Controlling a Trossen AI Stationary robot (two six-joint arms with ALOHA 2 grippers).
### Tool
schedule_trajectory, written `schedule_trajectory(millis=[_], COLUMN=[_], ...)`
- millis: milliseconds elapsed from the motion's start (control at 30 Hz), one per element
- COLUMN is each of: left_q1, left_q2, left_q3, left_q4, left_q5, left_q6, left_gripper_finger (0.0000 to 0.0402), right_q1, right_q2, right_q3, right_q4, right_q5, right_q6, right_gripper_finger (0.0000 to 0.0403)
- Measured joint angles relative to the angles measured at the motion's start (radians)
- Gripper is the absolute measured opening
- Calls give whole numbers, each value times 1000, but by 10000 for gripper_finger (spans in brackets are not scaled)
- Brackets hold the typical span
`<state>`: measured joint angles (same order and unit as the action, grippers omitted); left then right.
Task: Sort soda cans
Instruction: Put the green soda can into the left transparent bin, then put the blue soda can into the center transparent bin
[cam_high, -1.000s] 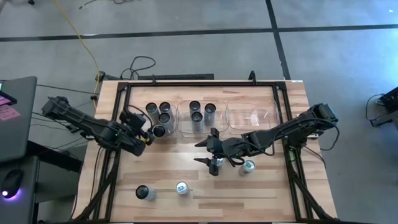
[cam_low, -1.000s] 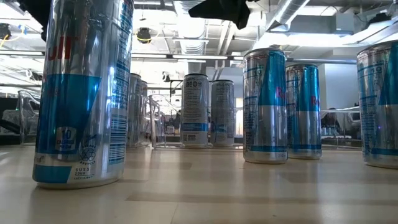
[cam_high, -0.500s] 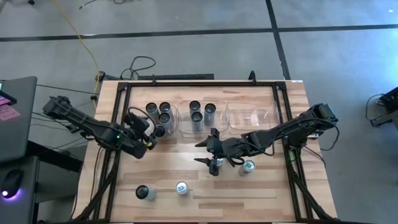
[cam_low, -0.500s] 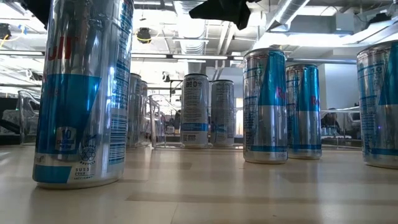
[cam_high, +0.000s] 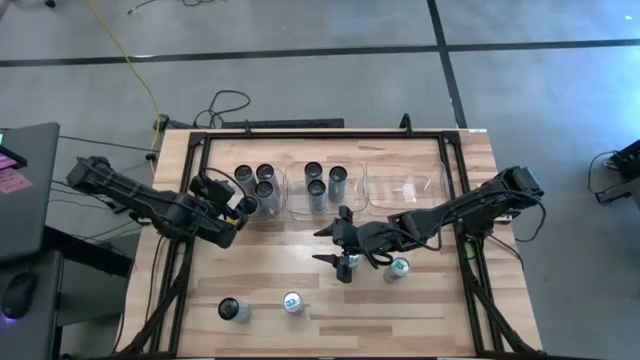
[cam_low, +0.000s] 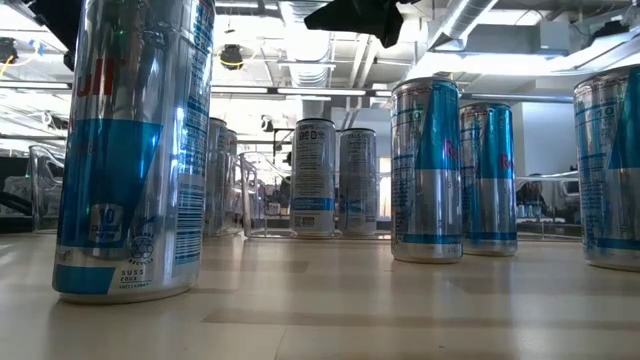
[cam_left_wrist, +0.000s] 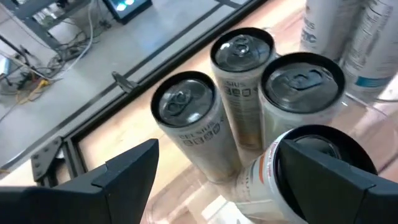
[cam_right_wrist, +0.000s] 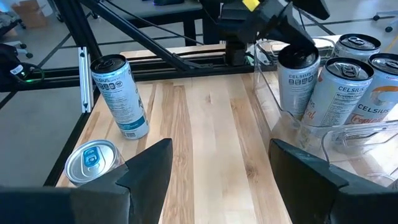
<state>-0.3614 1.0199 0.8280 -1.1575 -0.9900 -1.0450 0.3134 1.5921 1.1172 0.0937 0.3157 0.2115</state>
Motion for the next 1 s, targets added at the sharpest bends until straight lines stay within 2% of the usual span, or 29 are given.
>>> schedule_trajectory(millis=[367, 633, 800, 900, 1000], left_q1=[98, 92, 33, -61, -178], left_q2=[0, -75, -174, -218, -229], left_q3=[0, 61, 146, 149, 132], left_q4=[-31, -67, -54, 5, 42], left_q5=[-28, 4, 110, 161, 174], left_q6=[48, 129, 267, 373, 371], left_gripper_finger=[327, 327, 327, 327, 327], right_q1=[0, 0, 0, 8, 17], right_q2=[0, 0, 0, 0, 0], right_q3=[0, 0, 0, 0, 0], right_q4=[-7, -8, -13, -23, -46], right_q5=[0, 0, 0, 0, -1], right_q6=[0, 0, 16, 24, 37], right_gripper_finger=[286, 286, 286, 286, 286])
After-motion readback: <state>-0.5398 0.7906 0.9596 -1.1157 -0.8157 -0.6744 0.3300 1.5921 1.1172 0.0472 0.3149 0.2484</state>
